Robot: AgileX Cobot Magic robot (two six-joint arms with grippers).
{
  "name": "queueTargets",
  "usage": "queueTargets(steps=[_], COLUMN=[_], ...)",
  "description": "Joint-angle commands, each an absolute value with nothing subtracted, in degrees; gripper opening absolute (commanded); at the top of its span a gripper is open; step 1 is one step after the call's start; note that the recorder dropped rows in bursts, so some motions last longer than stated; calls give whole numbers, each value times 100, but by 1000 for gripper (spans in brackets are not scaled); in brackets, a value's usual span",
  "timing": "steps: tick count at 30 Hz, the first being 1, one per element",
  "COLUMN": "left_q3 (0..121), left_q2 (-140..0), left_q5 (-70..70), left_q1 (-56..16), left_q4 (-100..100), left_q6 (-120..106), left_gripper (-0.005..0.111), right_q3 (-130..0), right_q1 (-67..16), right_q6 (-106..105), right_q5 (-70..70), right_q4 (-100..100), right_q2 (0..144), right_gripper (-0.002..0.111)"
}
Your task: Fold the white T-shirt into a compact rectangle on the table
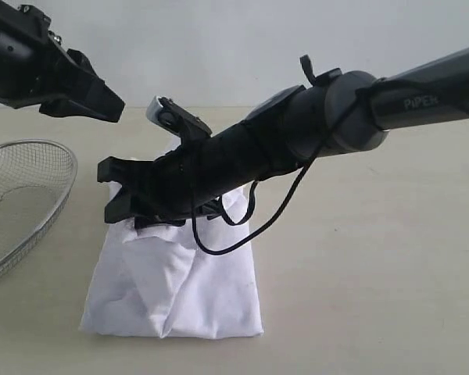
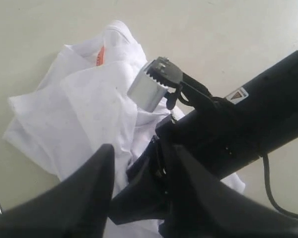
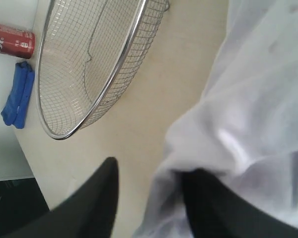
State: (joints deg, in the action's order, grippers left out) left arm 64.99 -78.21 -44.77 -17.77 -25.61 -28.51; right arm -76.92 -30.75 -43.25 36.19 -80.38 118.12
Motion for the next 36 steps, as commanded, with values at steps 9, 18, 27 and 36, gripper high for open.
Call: queueTargets(steps=[9, 18, 27, 36], left_q3=[6537, 6537, 6537, 6537], left_q2=[-7765, -7765, -8098, -9713], left_q5=[-4540, -4549, -5476, -3676], left_q1=[-1770, -1770, -1806, -2073], left_q4=[-2484, -2456, -3180, -3071], left_q6=[-2781, -2781, -4078, -6667], left_gripper=[36, 36, 36, 63], right_q3=[-7727, -7727, -7727, -7727], right_q1=[-3066, -2644, -1644, -862], right_q6=[-4324, -3710, -3116, -2819], right_q5=[3973, 3743, 3757, 4330], right_q4=[-8061, -6976, -6036, -5167], right_q2=[11760, 11149, 10850, 10392], right_gripper=[66, 48, 27, 0])
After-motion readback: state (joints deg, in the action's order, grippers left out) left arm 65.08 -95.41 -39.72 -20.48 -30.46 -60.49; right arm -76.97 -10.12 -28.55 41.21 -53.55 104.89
